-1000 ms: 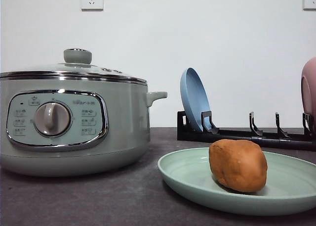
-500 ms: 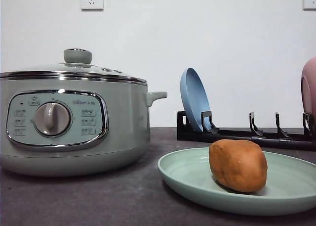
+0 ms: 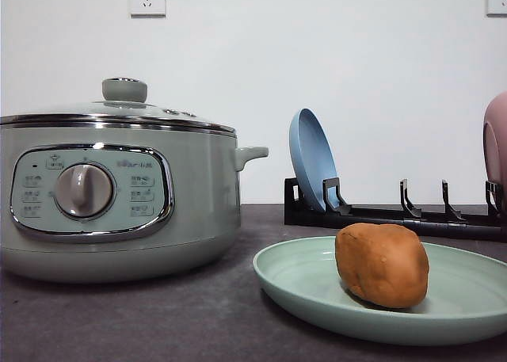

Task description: Transfer potato from steamer to green plate

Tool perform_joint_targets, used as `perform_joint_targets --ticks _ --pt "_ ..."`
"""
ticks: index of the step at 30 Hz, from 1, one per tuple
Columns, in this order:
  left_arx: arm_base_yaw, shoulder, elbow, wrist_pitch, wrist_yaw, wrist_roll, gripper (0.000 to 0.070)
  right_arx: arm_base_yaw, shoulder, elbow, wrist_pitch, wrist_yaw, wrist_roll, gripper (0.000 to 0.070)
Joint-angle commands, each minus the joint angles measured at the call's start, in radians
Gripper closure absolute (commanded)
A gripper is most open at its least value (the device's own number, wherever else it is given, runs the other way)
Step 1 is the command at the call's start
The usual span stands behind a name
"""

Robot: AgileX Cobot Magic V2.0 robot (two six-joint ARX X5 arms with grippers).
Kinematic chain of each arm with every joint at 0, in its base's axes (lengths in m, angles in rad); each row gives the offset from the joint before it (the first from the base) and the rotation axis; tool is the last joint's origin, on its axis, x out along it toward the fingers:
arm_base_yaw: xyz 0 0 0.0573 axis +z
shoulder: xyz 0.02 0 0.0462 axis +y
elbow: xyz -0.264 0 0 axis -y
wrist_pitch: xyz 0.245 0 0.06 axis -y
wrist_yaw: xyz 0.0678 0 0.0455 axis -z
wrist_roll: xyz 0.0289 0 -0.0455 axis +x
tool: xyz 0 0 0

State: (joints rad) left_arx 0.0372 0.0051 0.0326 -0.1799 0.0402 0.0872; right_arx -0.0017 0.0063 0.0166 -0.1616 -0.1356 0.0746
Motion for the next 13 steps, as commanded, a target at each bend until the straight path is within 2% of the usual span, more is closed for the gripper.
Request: perform_joint_targets --ticks 1,13 --pt "0.002 -0.002 -0.021 -0.007 0.000 -0.006 0.0698 -0.002 -0.003 -0.005 0.004 0.002 -0.004 0.0700" --pt "0.002 -0.002 -0.021 -0.007 0.000 -0.006 0.0698 -0.002 -0.003 -0.005 0.004 0.002 -0.004 0.0700"
